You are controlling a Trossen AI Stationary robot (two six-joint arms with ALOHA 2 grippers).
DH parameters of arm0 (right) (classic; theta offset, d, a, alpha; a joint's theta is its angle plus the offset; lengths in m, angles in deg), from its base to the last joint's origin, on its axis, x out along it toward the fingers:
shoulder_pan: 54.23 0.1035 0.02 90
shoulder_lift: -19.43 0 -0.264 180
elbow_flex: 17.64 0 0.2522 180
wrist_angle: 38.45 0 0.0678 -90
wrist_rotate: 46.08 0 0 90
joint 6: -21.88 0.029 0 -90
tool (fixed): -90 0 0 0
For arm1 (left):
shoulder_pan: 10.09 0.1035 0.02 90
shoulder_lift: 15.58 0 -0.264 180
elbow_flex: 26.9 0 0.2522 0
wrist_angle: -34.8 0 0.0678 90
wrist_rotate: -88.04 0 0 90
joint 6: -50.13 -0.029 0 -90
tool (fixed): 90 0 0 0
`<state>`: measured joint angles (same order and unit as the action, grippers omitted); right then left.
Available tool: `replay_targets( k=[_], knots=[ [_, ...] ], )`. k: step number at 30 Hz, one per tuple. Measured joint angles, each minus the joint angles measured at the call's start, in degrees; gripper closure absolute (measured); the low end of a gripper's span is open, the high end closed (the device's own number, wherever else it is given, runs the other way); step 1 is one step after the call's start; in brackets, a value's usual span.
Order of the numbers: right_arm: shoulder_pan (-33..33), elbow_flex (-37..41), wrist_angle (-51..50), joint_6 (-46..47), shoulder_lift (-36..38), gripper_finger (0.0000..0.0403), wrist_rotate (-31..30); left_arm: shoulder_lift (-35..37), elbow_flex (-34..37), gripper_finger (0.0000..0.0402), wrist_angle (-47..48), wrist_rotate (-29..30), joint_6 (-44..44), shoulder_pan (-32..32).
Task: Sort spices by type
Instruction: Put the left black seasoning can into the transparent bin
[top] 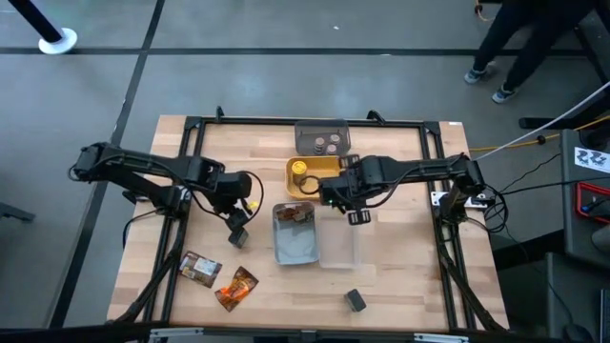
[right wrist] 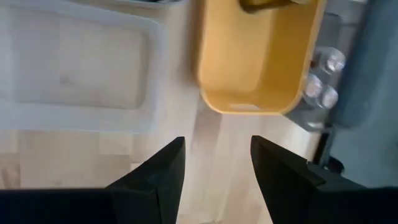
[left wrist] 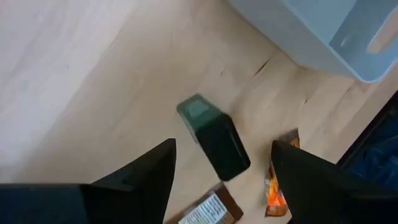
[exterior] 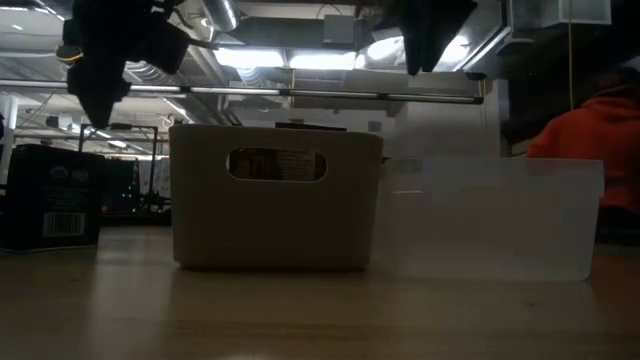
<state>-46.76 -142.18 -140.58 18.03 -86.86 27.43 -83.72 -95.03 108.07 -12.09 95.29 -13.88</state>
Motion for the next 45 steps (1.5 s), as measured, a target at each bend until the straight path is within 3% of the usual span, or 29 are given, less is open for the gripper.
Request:
replay_targets(
  k=[9, 15, 24, 45],
  knots=[
    [0.1, 2.9, -1.4, 6.9, 6.9, 0.0220, -2.2, -0.3, 0.0, 0.0153, 0.5, 0.2, 3.9, -4.0],
    [0.1, 11.8, 0.6, 12.1, 14.4, 0.0219, -6.3, -2.7, 0.0, 0.0153, 0.2, 0.6, 7.6, -6.8],
    [0.1, 25.4, 8.2, 16.3, 24.4, 0.0219, -6.5, -7.2, 0.0, 0.0153, -1.9, 0.6, 10.4, -8.3],
    [0.1, 43.2, 14.4, 22.0, 28.5, 0.0219, -6.5, -18.3, 0.0, 0.0153, -2.8, 1.2, 9.0, -8.3]
  ],
)
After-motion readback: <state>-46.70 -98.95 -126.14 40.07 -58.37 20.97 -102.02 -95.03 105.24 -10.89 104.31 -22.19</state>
